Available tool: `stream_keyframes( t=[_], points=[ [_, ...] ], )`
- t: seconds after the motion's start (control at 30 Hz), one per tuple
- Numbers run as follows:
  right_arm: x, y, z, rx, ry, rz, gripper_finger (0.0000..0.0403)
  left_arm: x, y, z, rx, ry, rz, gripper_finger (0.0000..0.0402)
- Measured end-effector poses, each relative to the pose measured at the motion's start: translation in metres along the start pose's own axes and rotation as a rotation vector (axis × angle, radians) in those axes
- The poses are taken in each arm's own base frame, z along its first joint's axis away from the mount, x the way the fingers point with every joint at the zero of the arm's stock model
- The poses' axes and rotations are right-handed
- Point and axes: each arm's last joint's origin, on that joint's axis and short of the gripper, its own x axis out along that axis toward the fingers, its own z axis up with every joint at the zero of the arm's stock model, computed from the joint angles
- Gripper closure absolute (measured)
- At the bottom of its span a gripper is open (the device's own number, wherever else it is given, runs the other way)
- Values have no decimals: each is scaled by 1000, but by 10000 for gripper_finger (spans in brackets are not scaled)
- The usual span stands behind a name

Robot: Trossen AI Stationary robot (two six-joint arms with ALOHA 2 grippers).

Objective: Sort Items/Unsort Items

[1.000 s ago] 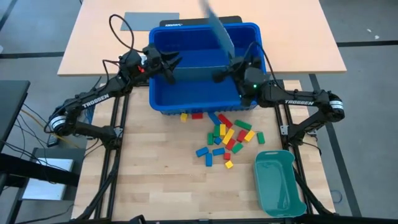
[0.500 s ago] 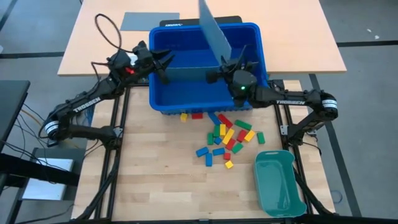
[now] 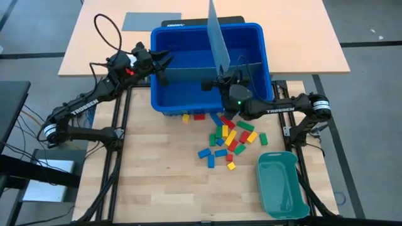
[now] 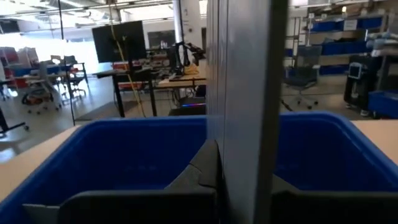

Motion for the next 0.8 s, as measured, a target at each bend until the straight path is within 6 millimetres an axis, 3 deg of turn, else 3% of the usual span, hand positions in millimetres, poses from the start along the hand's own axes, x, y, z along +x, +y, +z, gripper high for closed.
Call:
stream_keyframes(
  t=[0.47, 0.63, 0.8],
  points=[
    [-25, 7, -5, 68, 20, -2, 403, 0, 0, -3, 24, 37, 11, 275],
    [-24, 17, -23, 51, 23, -14, 403, -2, 0, -2, 49, 35, 18, 275],
    [-23, 25, -20, 47, 21, -22, 403, -2, 0, -5, 59, 62, 18, 275]
  ],
)
